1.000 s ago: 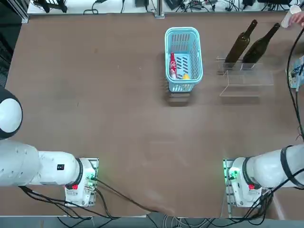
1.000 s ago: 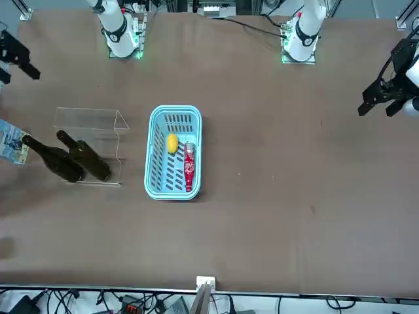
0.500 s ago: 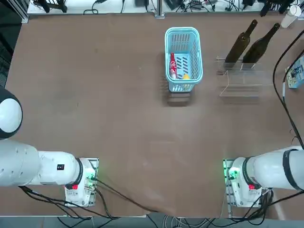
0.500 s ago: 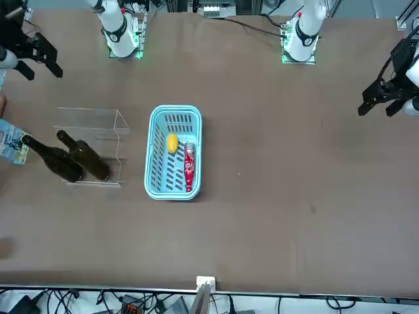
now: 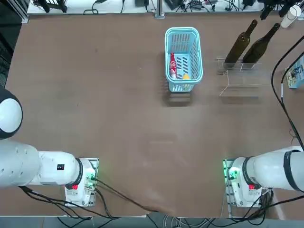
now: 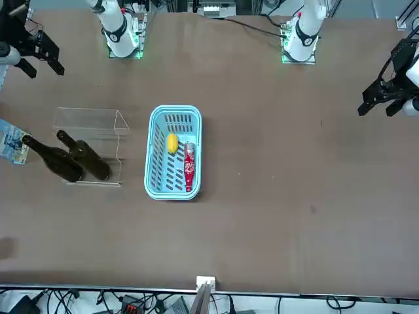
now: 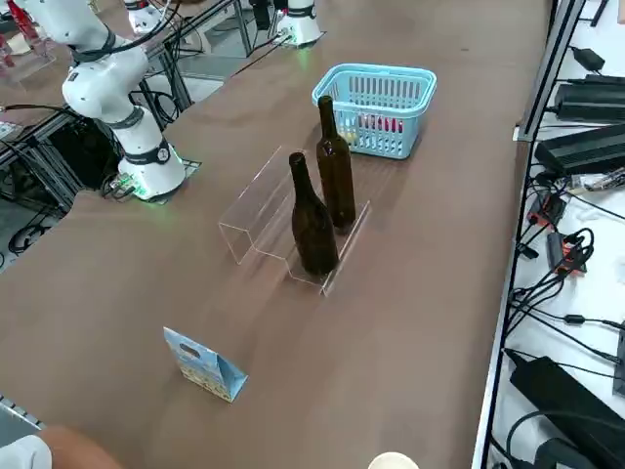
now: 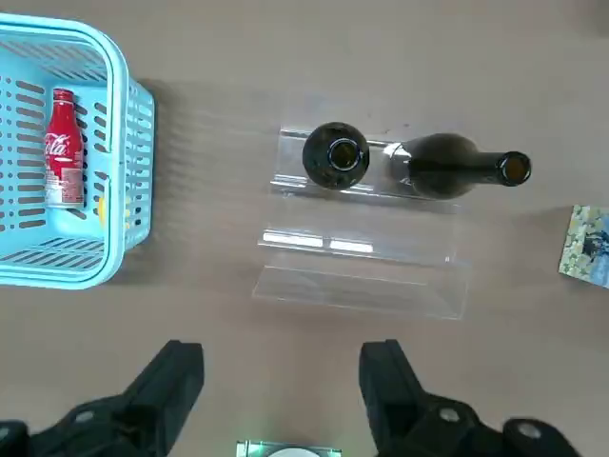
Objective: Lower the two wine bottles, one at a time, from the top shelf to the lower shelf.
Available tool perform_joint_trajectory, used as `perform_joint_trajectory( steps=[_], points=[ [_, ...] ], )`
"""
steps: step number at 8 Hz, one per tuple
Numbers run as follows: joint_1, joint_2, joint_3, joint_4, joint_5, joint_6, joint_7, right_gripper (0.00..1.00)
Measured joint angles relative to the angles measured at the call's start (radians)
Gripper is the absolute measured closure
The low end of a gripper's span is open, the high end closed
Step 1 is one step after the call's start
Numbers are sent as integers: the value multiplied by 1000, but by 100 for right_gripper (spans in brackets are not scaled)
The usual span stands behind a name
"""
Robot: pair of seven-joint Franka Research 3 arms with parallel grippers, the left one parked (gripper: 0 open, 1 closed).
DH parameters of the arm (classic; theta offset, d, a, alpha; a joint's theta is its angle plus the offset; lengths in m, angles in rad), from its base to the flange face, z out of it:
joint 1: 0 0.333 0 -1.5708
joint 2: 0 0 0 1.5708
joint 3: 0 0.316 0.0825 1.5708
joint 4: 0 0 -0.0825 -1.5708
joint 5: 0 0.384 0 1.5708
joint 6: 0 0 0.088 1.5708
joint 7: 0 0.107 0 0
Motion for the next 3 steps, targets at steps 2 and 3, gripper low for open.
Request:
perform_joint_trajectory(
  steps=[2, 3],
  points=[
    [0, 0, -1, 0, 0, 0, 0, 0],
    [0, 0, -1, 0, 0, 0, 0, 0]
  ],
)
